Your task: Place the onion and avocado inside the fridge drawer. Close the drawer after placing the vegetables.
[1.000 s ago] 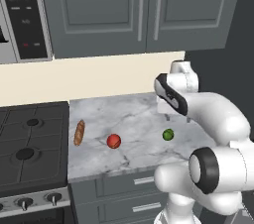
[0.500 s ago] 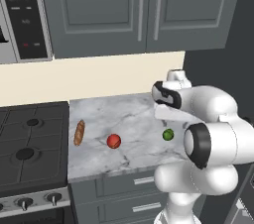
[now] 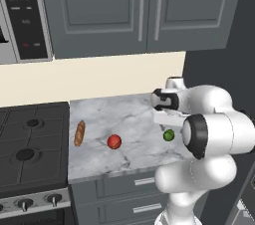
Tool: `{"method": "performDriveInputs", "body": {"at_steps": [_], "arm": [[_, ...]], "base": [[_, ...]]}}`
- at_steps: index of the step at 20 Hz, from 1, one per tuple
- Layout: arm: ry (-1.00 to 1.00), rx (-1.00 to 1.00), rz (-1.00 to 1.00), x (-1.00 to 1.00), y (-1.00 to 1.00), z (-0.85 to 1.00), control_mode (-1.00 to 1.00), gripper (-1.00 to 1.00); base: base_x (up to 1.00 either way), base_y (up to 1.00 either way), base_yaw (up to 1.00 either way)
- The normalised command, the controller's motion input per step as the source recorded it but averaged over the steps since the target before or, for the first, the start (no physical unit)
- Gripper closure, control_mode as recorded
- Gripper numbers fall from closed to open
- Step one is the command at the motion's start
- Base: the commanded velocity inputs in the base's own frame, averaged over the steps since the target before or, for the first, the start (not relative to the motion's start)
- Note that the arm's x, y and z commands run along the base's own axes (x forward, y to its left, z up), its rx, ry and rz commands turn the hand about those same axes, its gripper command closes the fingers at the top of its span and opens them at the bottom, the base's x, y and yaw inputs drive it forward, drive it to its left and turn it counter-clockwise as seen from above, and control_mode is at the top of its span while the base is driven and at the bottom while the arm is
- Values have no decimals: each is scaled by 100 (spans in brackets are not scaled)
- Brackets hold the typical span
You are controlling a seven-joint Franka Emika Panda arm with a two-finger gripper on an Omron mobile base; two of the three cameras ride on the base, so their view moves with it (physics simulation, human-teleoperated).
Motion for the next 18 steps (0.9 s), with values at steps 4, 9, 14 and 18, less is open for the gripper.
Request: {"method": "performDriveInputs", "body": {"at_steps": [4, 9, 14, 18], "arm": [[0, 1, 0, 25, 0, -16, -100, -100], [0, 2, 0, 24, 0, -7, -100, -100], [0, 0, 0, 0, 5, -30, -100, -100], [0, 0, 0, -9, 12, -31, -100, -100]], "base": [[0, 0, 0], [0, 0, 0], [0, 0, 0], [0, 0, 0]]}}
